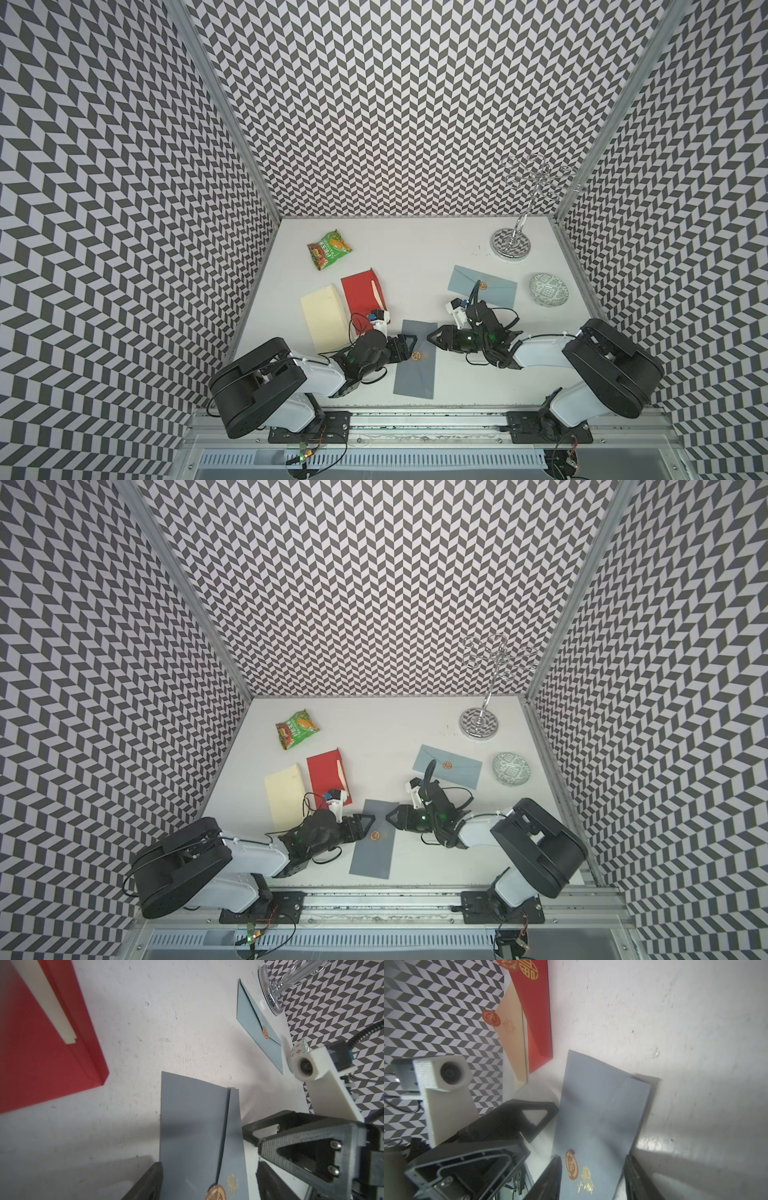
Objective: Open the envelope
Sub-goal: Pick up the envelope from the center of the board.
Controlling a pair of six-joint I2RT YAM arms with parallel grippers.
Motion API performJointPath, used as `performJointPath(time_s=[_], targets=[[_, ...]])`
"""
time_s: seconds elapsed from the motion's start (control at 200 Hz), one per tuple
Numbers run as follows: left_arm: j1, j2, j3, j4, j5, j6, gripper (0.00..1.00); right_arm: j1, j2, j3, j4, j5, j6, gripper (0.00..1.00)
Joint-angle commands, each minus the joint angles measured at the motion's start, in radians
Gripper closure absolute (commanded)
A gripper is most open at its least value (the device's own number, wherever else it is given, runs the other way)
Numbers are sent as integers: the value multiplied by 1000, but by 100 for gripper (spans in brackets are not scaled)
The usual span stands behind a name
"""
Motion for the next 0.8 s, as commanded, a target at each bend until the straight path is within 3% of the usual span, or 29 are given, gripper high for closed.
performJointPath(time_s=[0.0,0.28,0.796], targets=[[-12,23,-6,-7,46,-17,27,9,-34,-14,193,-97,49,50],[-11,18,-29,27,38,-32,27,9,-104,-123,430,-52,130,48],[-11,23,-67,125,58,-57,29,12,-13,-120,502,-70,156,48]])
